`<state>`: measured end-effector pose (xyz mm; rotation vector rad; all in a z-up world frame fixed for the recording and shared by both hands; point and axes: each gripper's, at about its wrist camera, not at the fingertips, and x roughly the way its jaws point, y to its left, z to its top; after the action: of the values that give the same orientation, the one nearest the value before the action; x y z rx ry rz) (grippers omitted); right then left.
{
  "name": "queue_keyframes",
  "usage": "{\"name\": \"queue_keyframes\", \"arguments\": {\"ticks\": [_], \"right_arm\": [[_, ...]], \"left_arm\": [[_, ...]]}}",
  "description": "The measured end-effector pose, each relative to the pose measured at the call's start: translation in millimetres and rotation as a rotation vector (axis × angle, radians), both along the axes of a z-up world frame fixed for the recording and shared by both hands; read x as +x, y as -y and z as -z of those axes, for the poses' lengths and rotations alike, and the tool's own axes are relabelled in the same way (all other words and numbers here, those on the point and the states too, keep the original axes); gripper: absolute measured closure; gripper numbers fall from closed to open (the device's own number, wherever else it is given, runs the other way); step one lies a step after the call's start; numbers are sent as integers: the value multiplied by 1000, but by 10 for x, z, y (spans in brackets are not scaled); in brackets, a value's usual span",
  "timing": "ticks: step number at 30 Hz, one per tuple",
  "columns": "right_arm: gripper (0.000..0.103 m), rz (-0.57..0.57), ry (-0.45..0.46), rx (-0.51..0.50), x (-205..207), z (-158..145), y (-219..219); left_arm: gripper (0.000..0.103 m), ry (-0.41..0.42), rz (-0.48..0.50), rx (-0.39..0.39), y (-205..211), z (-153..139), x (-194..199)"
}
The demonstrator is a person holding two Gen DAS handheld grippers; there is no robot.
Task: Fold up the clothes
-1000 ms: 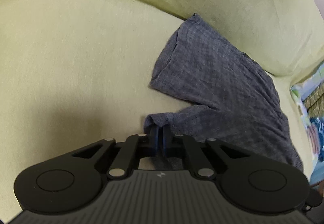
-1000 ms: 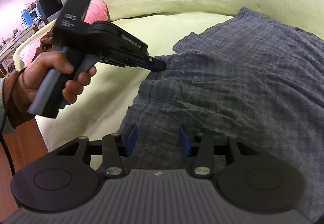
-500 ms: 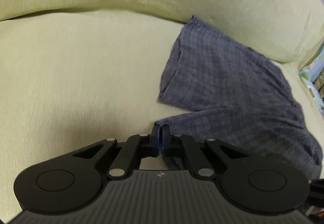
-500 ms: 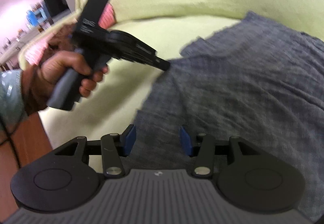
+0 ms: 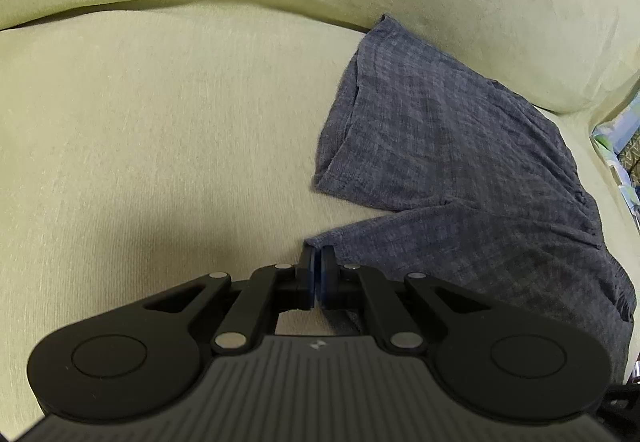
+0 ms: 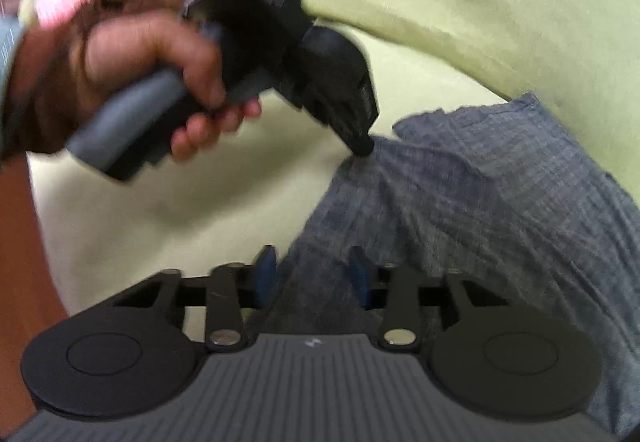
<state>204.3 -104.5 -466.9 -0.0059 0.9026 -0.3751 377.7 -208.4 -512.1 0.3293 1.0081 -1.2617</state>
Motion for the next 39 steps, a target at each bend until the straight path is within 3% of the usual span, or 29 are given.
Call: {"name": "queue_keyframes", "arguments": {"ticks": [4, 8, 10, 14, 17, 18, 20, 22, 23, 24, 27, 31, 33, 34, 39], "right_arm": [[101, 44, 40, 22, -39, -57, 69], [101, 71, 123, 137, -99, -170, 131], [101, 68, 123, 160, -79, -156, 125], [96, 71, 80, 185, -71, -20, 112], [33, 62, 91, 227, -156, -114, 87], [31, 54, 126, 264, -260, -206, 89], [37, 49, 159, 342, -454, -313, 111], [66, 45, 127, 421, -589, -296, 136], [87, 35, 109, 458, -637, -256, 142], [91, 33, 93, 474, -662, -222, 140], [93, 4, 4, 489, -730, 4, 15], [92, -50, 43, 510, -805, -170, -51], [81, -27, 62, 443, -921, -310, -90], [77, -23, 29, 382, -973, -342, -143], [77, -34, -16, 262, -941, -320, -348]], "left_arm": [[103, -7, 6, -2, -1, 8, 18], [103, -3, 16, 1, 12, 5, 28], [102, 8, 21, 4, 21, 3, 23], [91, 47, 28, 21, 41, -3, -7], [91, 78, 31, 40, 24, -49, -19], [91, 70, 26, 43, -13, -78, -3], [90, 43, 14, 44, -103, -140, 28], [90, 9, -22, 26, -270, -237, 21], [90, -2, -33, 21, -316, -266, 10], [90, -23, -53, 13, -397, -317, -29], [88, -98, -73, -21, -584, -449, -265], [88, -172, -66, -41, -799, -539, -707], [88, -199, -111, -30, -944, -509, -782], [88, -214, -138, -25, -1015, -487, -794], [88, -249, -197, -19, -1298, -445, -867]]}}
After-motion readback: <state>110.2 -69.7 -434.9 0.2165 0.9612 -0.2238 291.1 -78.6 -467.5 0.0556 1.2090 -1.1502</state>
